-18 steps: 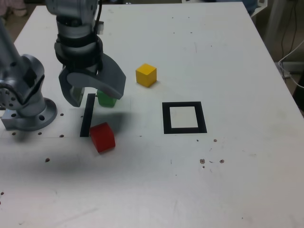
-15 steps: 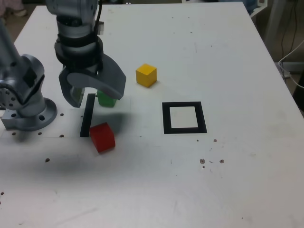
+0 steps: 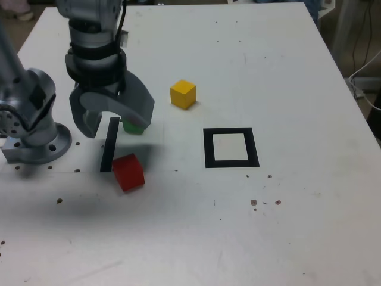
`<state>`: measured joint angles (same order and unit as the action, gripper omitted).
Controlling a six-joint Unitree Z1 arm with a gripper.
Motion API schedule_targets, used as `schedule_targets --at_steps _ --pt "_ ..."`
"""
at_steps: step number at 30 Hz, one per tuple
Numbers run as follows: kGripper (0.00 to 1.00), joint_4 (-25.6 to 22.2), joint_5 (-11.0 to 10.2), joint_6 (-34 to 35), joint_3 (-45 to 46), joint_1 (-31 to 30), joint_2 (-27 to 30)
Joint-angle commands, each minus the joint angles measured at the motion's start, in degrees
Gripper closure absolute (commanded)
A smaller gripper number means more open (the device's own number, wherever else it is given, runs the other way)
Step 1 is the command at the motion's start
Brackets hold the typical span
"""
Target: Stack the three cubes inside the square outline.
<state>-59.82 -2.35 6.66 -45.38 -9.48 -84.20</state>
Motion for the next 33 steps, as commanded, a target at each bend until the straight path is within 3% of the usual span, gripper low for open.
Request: schedule_targets --at_steps 1,9,14,20,28,33 --pt "0.02 0.48 1.72 0.92 -0.25 0.08 0.03" --pt "0.03 1.31 9.12 9.3 -2.21 -0.9 -1.58" --pt "0.03 2.02 11.57 15.61 -4.78 -4.67 -3.73" --pt "0.04 5.35 11.93 21.23 -4.59 -9.48 -6.4" --pt "0.07 7.1 9.33 24.61 -3.13 -10.29 -9.85" --pt "0.15 9.27 9.14 25.0 -2.96 -10.3 -12.27"
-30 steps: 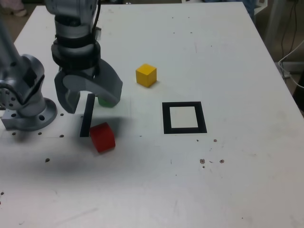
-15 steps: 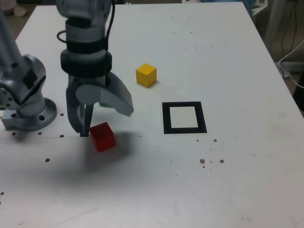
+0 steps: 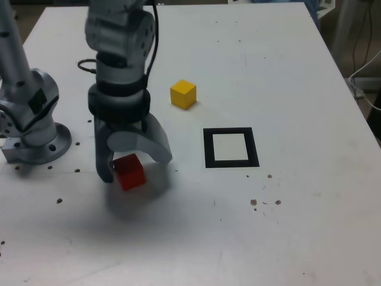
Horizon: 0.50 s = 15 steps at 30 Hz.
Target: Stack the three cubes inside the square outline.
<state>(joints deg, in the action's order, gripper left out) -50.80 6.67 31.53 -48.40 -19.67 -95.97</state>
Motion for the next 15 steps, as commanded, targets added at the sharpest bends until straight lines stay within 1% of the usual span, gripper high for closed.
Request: schedule_targets --at_steps 1,4,8,15 --pt "0.17 0.58 0.22 0.17 0.08 -0.11 -0.84" --pt "0.27 1.05 0.53 0.5 0.15 -0.11 -1.4" --pt "0.42 1.05 0.75 1.02 0.22 -0.11 -1.48" --pt "0.64 1.03 0.89 1.05 0.16 -0.09 -1.28"
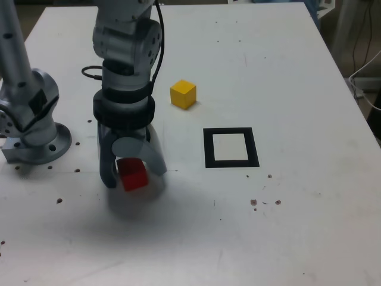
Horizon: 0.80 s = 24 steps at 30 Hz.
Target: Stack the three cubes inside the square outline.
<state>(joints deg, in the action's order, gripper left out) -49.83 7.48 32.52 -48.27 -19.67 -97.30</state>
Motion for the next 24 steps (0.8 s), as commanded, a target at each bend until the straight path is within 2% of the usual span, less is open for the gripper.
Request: schedule_targets --at_steps 1,6,16,19,24 --pt "0.68 0.06 0.08 0.02 0.0 -0.09 0.09" --pt "0.78 -0.03 0.08 -0.34 -0.21 -0.1 0.19" --pt "0.85 -0.51 -0.29 -0.82 -0.95 -0.1 0.29" --pt "0.85 -0.69 -1.58 -1.07 -2.13 -0.1 0.32" --pt "0.86 -2.65 -5.82 -1.5 -6.96 0.06 -0.1"
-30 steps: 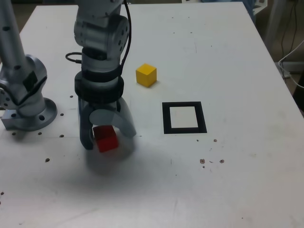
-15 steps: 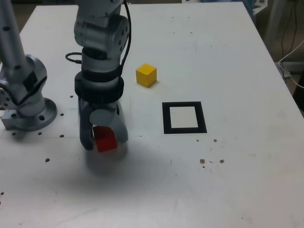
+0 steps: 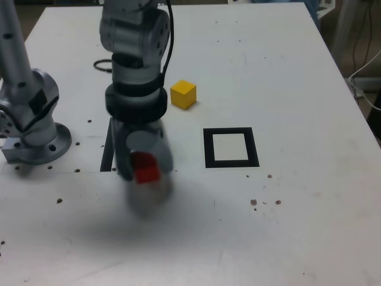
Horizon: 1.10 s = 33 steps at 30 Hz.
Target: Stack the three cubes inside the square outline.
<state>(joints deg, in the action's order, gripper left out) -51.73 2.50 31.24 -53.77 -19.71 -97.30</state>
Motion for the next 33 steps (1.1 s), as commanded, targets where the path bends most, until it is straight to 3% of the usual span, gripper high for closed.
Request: schedule_targets --at_steps 1,5,13,33 --pt "0.86 -1.51 -1.67 -0.39 -2.73 0.25 -0.28" --pt "0.86 -5.42 -3.98 -2.11 -9.06 1.61 -1.71" --pt "0.87 -9.67 -4.28 -7.69 -18.76 5.8 -6.68" --pt "0.86 -10.42 -5.05 -14.79 -28.4 14.28 -16.62"
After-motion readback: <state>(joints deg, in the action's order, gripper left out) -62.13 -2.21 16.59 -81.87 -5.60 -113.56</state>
